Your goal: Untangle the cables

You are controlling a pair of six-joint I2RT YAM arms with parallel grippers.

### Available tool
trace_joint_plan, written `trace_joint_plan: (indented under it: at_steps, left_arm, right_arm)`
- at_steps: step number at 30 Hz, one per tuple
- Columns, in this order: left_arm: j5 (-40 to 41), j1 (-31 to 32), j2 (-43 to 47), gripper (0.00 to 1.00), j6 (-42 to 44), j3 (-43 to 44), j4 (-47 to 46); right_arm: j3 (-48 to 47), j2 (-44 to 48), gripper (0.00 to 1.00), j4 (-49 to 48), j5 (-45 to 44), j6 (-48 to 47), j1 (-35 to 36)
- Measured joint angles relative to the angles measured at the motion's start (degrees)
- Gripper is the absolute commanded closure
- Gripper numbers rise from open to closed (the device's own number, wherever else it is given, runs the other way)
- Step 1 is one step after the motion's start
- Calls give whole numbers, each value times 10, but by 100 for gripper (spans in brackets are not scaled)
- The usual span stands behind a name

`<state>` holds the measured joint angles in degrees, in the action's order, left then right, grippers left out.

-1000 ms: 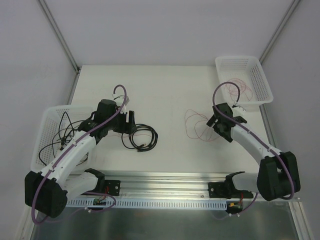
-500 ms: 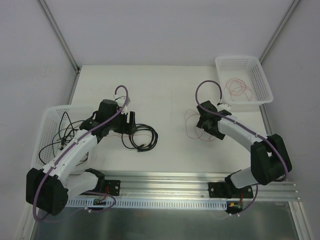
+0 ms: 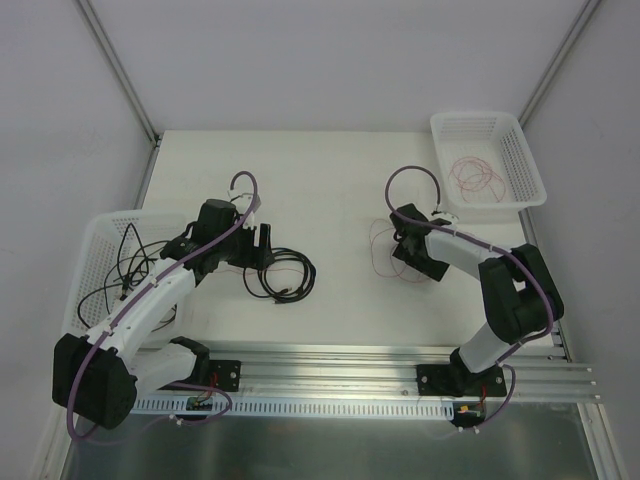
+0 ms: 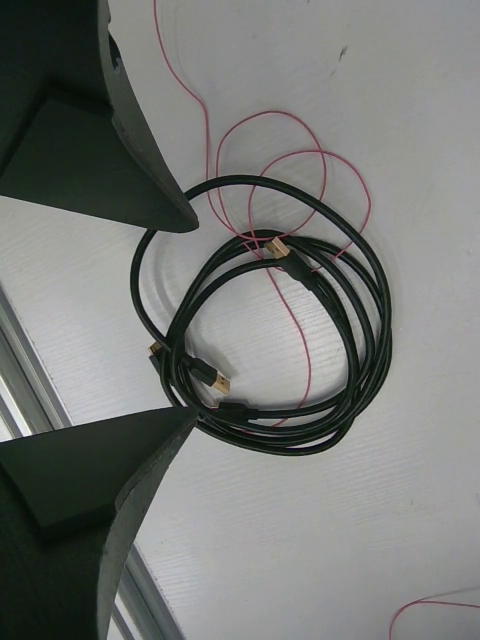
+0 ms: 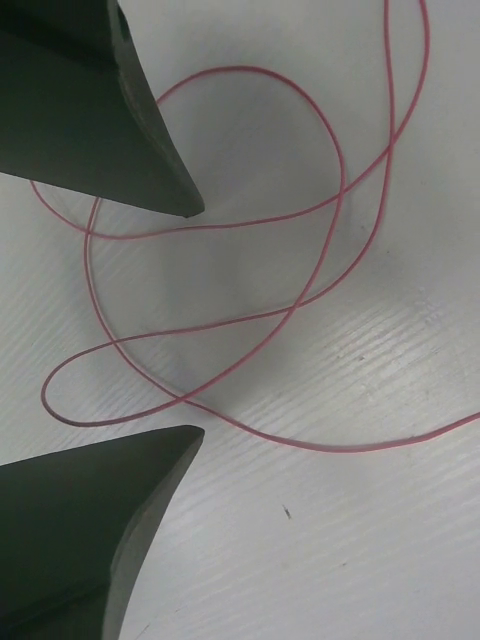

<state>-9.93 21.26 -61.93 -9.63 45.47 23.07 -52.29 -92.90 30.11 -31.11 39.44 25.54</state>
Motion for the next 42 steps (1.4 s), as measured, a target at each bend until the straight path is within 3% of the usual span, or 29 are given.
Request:
trace_joint_plan:
  at_steps: [4, 9, 10, 14, 22, 27, 36, 42]
  left_arm:
    - [0, 0, -1, 29, 0, 0, 0]
    - [0, 0, -5, 29, 0, 0, 0]
    - [0, 0, -5, 29, 0, 0, 0]
    - [0, 0, -5, 28, 0, 0, 0]
    - [0, 0, -5, 28, 0, 0, 0]
    - [0, 0, -5, 28, 0, 0, 0]
    - [0, 0, -5, 28, 0, 0, 0]
    - [0, 0, -5, 28, 0, 0, 0]
  right_arm:
    - [7, 2, 28, -17, 6, 3, -5]
    - [13, 4, 68, -34, 24, 7, -11]
    - [14, 4, 84, -36, 27, 7, -12]
    - [17, 7, 99, -35, 31, 4, -14]
    - [25, 23, 99, -30, 38, -24, -14]
    - [-2, 80, 99, 17, 39, -75, -9]
    - [-215, 191, 99, 76, 33, -201, -14]
    - [-369, 205, 99, 76, 40, -299, -53]
